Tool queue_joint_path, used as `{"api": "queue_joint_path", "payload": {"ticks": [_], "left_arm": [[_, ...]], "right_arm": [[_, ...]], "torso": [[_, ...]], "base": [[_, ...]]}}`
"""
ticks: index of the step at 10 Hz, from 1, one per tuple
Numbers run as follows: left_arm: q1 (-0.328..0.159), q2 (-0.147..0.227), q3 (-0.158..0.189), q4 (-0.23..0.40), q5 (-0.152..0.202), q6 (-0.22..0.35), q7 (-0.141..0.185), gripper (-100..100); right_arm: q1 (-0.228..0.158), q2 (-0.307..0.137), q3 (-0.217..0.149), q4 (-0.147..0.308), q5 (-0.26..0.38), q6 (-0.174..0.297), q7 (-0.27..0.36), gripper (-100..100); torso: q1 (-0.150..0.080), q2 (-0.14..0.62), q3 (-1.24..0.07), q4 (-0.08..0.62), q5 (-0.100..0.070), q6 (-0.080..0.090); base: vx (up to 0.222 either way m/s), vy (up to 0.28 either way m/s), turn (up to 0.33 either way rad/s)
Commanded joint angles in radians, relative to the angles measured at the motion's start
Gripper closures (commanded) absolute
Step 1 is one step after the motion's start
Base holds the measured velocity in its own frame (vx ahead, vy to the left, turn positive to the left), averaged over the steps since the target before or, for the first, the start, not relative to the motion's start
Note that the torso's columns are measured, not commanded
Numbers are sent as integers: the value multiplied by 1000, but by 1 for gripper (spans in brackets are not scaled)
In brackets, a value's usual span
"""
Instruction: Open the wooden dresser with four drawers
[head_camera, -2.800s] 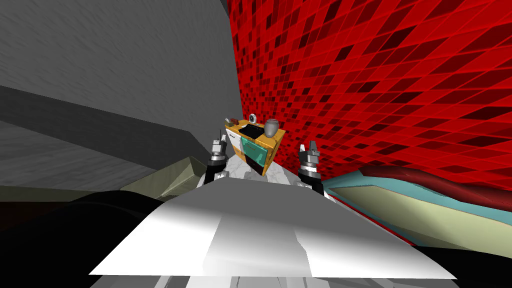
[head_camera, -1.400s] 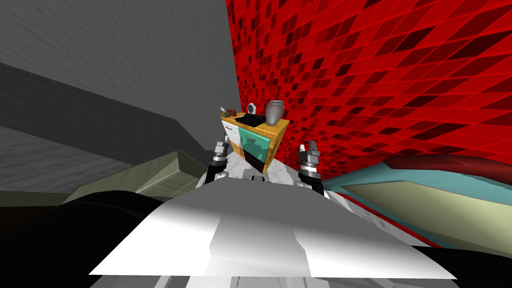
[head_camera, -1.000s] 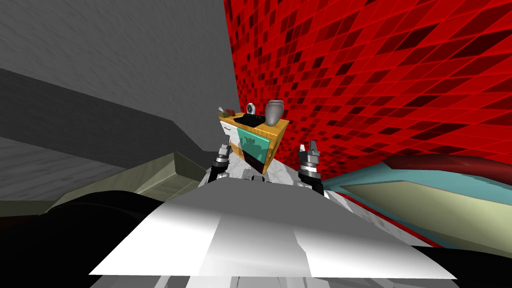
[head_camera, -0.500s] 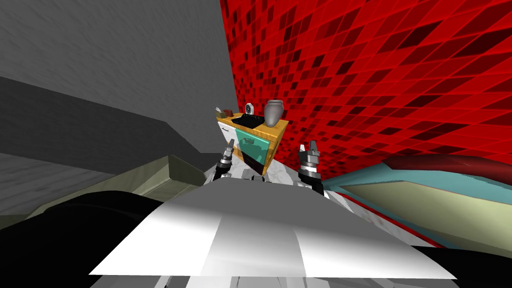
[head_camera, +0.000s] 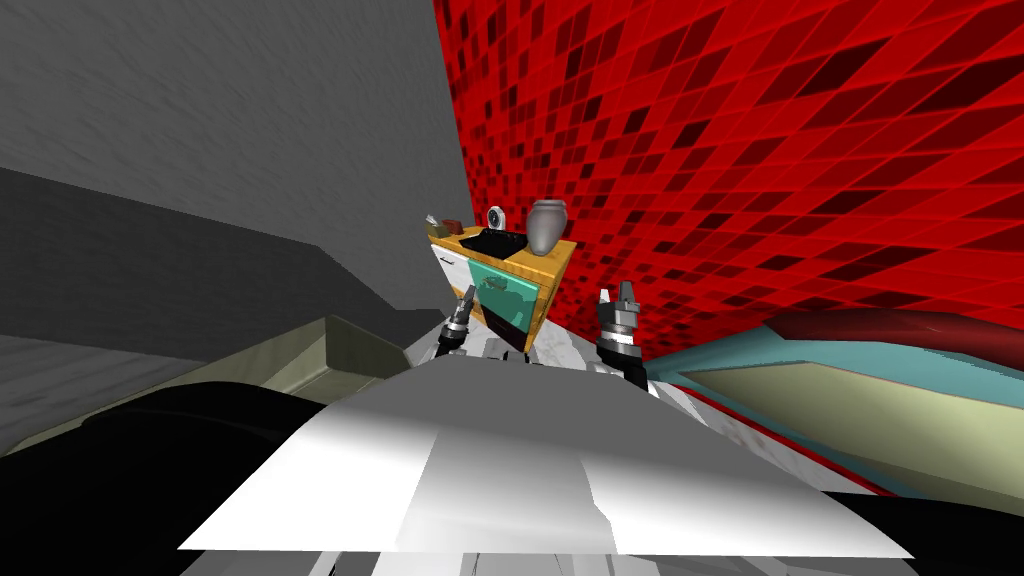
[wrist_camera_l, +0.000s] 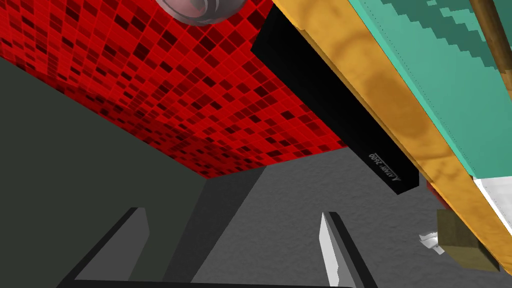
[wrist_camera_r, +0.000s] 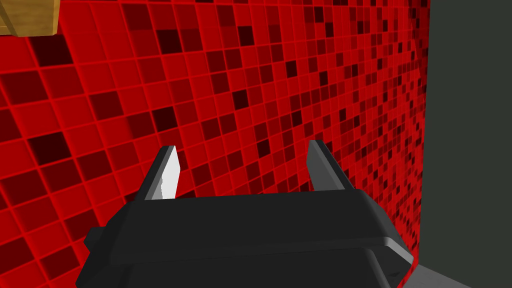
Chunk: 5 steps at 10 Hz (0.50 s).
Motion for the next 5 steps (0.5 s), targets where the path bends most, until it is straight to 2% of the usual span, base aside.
{"api": "queue_joint_path", "payload": {"ticks": [1,5], "left_arm": [[-16,-6,-10,64,-11,-41,-19,-100],[-38,-10,-24,158,-25,-100,-45,-100]], "right_arm": [[0,0,0,0,0,0,0,0],[0,0,0,0,0,0,0,0]], "torso": [[0,0,0,0,0,0],[0,0,0,0,0,0]], "base": [[41,9,-40],[43,6,-32]]}}
